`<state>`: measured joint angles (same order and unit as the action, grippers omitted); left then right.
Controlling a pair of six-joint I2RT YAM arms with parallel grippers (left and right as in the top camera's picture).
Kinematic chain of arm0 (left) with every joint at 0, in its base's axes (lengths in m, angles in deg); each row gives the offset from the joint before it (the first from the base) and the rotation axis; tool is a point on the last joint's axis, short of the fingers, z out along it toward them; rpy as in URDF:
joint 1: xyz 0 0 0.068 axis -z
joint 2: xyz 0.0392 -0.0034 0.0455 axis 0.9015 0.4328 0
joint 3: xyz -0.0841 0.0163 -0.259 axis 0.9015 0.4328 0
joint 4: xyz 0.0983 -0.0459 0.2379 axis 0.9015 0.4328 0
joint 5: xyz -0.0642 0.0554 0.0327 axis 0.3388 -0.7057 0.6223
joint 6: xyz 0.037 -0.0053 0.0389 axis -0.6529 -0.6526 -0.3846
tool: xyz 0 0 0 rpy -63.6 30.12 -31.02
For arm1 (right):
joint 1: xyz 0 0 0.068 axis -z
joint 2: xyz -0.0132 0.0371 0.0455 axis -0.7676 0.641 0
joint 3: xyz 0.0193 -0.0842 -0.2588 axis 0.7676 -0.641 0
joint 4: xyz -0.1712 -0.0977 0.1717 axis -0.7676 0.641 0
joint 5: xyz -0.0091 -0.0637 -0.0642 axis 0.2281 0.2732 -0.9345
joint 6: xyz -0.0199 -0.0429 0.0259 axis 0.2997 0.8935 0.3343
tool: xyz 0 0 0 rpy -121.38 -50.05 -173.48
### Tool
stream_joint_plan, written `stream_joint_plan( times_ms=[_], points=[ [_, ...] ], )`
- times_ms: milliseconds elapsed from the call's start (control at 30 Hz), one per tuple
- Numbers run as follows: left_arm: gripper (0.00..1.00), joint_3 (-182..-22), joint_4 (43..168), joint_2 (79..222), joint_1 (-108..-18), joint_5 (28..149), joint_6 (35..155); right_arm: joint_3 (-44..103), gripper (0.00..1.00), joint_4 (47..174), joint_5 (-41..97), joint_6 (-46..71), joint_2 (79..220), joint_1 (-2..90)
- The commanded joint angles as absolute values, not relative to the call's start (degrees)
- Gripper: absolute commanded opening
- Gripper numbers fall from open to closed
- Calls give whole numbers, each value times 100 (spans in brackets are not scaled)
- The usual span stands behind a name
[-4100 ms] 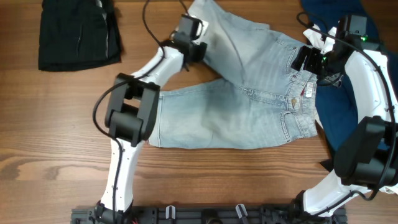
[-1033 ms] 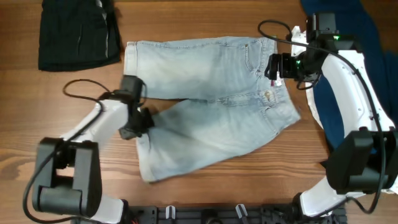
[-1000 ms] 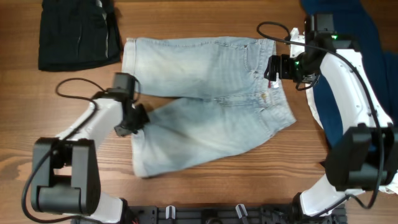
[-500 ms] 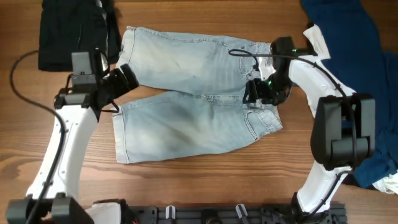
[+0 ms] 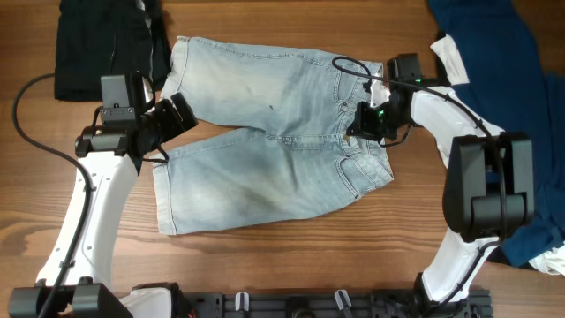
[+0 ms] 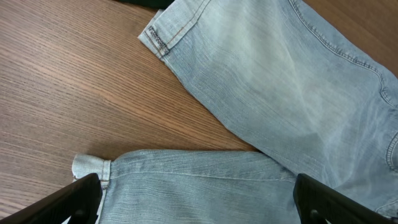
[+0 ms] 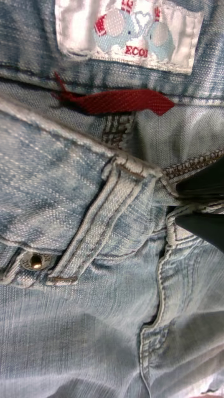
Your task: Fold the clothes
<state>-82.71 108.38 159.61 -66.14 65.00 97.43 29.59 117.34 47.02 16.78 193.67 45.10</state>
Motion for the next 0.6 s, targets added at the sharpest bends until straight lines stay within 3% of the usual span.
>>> stream_joint_plan(
  times_ms=[0, 200, 300, 433, 467, 500, 533, 567],
  points=[
    [98, -8284, 10836, 15926, -6640, 6535, 9669, 3293, 4, 11784, 4833, 1623, 18980, 4674],
    [100, -8284, 10932, 15926, -6640, 6504, 9647, 3601, 4, 12731, 3485, 1682, 18095, 4969],
    [100, -8284, 11030, 15926, -6640, 6502, 9647, 3520, 4, 12733, 1946, 1678, 18254, 4969],
    [100, -8284, 11033, 15926, -6640, 6502, 9647, 3516, 4, 12729, 1151, 1398, 18939, 4986],
    [100, -8284, 11033, 15926, -6640, 6500, 9647, 3516, 19, 12722, 969, 1280, 19102, 5008],
    [100, -8284, 11033, 15926, -6640, 6500, 9627, 3516, 68, 12713, 943, 1267, 19166, 5048],
    [100, -8284, 11030, 15926, -6640, 6502, 9568, 3531, 95, 12705, 965, 1249, 19151, 5104],
    [100, -8284, 11017, 15926, -6640, 6439, 9498, 3632, 99, 12757, 1083, 1269, 19089, 5148]
  ],
)
